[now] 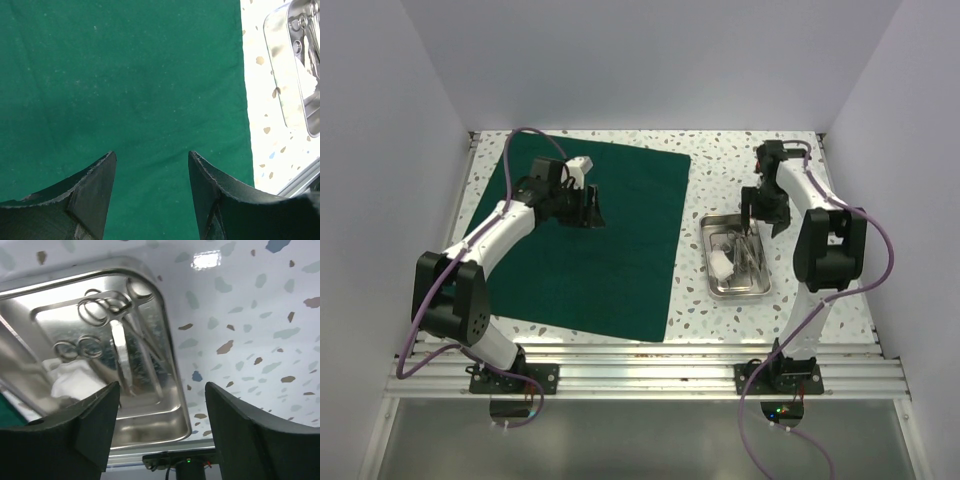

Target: Prepare the surgical pack

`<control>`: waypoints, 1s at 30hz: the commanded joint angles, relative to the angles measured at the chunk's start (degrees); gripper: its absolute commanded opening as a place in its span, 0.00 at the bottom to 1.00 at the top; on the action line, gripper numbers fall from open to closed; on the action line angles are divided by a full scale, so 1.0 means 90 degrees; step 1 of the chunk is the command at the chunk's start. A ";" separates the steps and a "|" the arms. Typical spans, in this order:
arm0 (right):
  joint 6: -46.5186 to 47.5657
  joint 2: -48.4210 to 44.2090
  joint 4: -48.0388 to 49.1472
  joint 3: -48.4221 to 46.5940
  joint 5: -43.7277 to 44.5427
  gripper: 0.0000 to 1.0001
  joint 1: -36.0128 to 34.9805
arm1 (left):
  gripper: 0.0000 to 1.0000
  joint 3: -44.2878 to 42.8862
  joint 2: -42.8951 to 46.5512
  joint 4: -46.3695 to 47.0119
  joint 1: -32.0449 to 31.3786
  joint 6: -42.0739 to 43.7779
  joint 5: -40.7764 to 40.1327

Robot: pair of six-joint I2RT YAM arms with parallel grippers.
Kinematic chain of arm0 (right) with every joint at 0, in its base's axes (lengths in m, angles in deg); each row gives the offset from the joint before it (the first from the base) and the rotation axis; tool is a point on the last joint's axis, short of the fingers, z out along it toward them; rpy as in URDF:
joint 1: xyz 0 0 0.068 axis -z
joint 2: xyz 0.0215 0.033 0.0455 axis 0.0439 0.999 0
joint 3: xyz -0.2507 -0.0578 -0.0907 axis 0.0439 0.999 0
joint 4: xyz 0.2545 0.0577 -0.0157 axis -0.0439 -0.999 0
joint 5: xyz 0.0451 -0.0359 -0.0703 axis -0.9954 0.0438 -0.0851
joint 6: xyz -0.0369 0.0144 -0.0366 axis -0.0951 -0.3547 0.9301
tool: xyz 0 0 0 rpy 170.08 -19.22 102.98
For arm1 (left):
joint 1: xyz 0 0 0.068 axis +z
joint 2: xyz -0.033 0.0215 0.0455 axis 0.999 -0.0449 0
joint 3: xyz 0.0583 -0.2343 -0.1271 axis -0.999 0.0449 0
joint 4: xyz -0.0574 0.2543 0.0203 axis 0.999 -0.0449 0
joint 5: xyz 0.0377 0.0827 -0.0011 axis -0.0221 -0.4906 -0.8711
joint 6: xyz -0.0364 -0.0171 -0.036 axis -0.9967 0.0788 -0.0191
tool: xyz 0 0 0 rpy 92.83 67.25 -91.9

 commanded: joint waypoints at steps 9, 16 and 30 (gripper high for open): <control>0.0178 0.1087 0.0405 -0.0254 0.0214 0.43 0.0261 | 0.63 0.0247 0.0648 -0.0187 0.0122 -0.0146 -0.0283; 0.0022 0.1175 0.0553 0.0000 -0.0265 0.21 0.0261 | 0.63 0.0492 0.0922 -0.0197 0.0239 -0.0233 -0.0411; -0.1060 0.0678 -0.0659 -0.0947 -0.1211 0.00 0.0261 | 0.64 0.0697 0.1342 -0.0344 0.0385 -0.0614 -0.0586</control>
